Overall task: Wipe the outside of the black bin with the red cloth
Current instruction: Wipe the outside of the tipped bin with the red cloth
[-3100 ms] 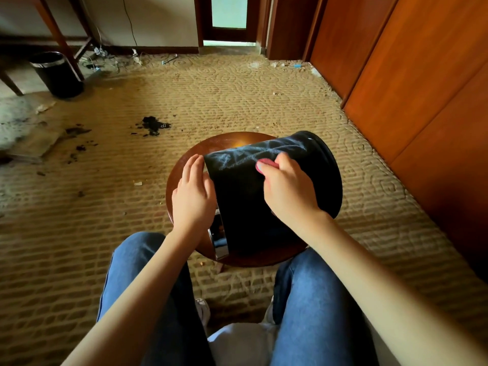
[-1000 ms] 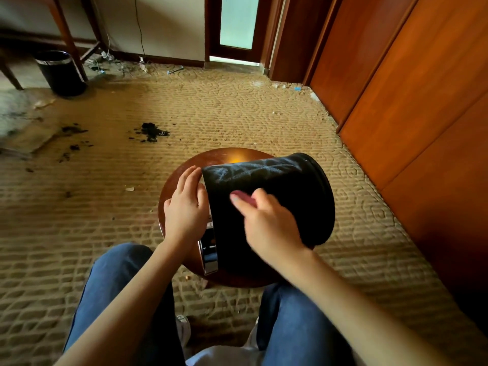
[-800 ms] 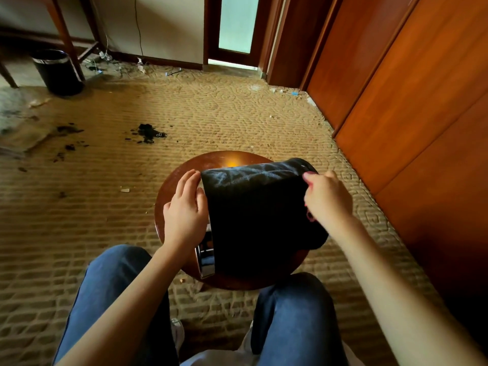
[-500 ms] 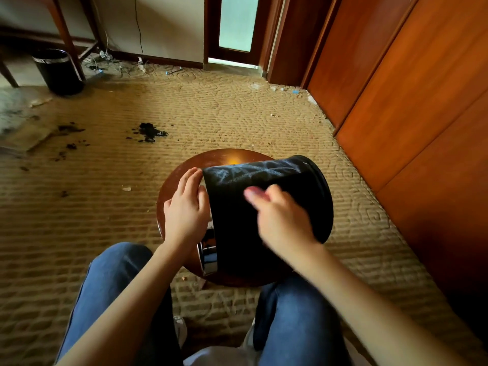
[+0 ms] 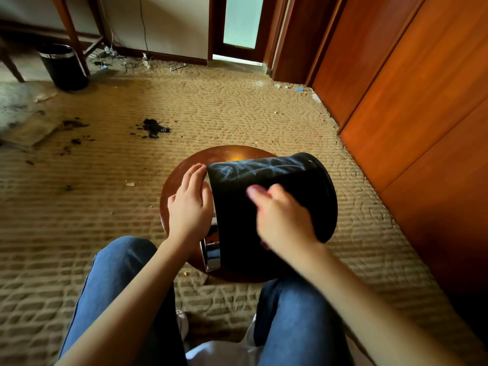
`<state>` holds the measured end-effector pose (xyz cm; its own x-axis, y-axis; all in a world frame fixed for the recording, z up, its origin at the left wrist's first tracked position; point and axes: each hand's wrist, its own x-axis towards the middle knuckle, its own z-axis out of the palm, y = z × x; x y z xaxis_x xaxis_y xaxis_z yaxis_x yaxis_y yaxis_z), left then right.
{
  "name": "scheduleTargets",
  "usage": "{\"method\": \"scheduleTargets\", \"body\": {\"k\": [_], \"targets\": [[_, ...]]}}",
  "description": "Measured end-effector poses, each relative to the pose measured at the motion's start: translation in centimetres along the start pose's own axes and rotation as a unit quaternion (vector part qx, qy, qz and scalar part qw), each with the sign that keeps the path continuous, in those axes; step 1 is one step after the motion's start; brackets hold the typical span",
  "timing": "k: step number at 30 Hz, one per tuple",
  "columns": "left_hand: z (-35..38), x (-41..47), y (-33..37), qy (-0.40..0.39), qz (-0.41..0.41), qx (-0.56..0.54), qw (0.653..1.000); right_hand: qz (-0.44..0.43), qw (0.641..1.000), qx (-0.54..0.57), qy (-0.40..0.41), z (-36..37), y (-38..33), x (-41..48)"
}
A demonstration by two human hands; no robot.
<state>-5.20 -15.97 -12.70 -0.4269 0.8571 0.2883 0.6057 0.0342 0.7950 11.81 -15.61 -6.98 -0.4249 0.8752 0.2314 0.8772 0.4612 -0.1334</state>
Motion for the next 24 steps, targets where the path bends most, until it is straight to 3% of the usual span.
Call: {"method": "scheduleTargets", "body": {"k": [4,6,8,11,14,16,20,24], "targets": [[0.0,-0.3,0.1,0.000,0.002,-0.009,1.000,0.180,0.982,-0.060,0.015,-2.1,8.7,1.2],[0.3,-0.5,0.1,0.004,0.005,-0.015,1.000,0.218,0.974,-0.058,0.020,-2.1,9.5,1.7],[0.3,-0.6,0.0,0.008,0.008,-0.016,1.000,0.193,0.979,-0.069,0.019,-1.2,6.9,1.8],[0.2,-0.3,-0.1,0.009,0.007,-0.006,1.000,0.054,0.997,-0.035,0.039,0.8,1.5,1.0],[0.1,-0.4,-0.1,0.006,0.013,0.014,1.000,-0.011,0.999,-0.009,0.038,1.0,1.0,0.4],[0.0,-0.8,-0.2,0.002,0.025,0.019,1.000,0.010,0.999,-0.001,0.037,0.0,3.2,0.1],[0.0,-1.6,-0.2,0.000,0.044,0.017,0.999,0.107,0.990,-0.091,0.023,-2.0,8.8,0.2],[-0.1,-2.4,-0.1,-0.004,0.060,0.031,0.998,0.156,0.983,-0.095,0.004,-2.4,10.4,3.8]]}}
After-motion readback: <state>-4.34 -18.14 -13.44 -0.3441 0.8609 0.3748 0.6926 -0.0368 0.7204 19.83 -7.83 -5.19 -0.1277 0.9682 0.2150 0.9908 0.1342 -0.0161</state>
